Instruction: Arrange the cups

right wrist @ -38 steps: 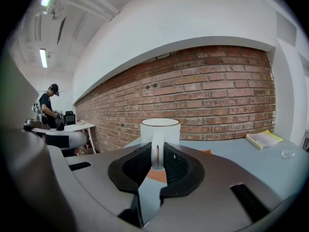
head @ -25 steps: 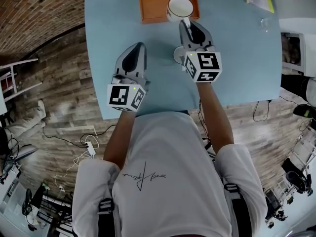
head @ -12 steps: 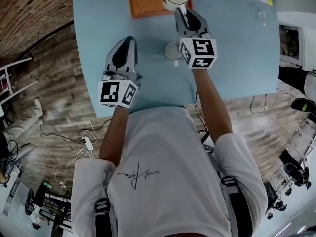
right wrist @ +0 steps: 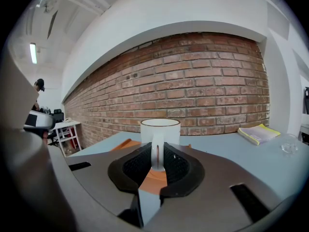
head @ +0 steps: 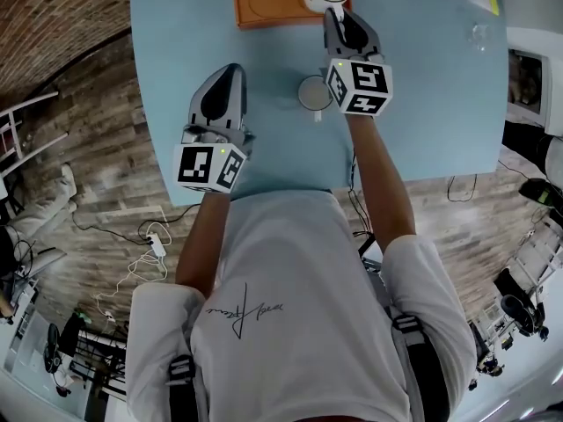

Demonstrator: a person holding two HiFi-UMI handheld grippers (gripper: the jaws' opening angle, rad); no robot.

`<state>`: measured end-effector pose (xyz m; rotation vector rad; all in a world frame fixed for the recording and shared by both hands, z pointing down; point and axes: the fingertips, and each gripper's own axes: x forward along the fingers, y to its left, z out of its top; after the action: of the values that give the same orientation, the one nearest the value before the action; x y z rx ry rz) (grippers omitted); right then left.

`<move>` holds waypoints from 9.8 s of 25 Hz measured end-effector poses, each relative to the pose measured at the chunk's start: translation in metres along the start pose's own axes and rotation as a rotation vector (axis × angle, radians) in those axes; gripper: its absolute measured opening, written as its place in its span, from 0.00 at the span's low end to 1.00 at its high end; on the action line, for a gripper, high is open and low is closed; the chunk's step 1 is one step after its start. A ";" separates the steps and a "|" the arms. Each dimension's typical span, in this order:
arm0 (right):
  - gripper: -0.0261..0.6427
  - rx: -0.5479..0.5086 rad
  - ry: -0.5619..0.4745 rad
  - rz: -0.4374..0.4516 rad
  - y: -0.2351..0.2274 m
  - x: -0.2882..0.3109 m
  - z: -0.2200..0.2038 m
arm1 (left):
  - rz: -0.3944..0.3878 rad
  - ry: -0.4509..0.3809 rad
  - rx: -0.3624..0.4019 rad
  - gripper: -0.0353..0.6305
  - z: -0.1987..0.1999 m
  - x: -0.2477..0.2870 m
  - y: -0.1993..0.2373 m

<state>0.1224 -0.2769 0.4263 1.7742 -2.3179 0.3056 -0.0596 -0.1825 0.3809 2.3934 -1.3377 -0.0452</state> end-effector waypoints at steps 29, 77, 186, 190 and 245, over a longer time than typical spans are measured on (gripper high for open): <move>0.14 -0.051 0.003 0.082 -0.001 0.013 -0.019 | 0.015 0.041 -0.030 0.06 -0.012 0.011 0.009; 0.14 0.028 -0.003 0.118 0.018 -0.089 -0.023 | -0.078 -0.004 0.006 0.06 -0.012 -0.027 -0.063; 0.14 -0.039 0.059 0.117 0.098 -0.124 -0.093 | -0.001 0.040 -0.059 0.06 -0.074 -0.088 -0.056; 0.14 -0.039 0.037 0.134 0.098 -0.117 -0.080 | 0.008 0.026 -0.055 0.06 -0.066 -0.087 -0.052; 0.14 0.015 -0.007 0.061 0.087 0.035 -0.015 | 0.057 0.025 -0.061 0.06 -0.016 -0.045 0.044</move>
<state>0.0303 -0.2825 0.4469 1.7157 -2.3843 0.3274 -0.1167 -0.1608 0.4041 2.2969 -1.3732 -0.0399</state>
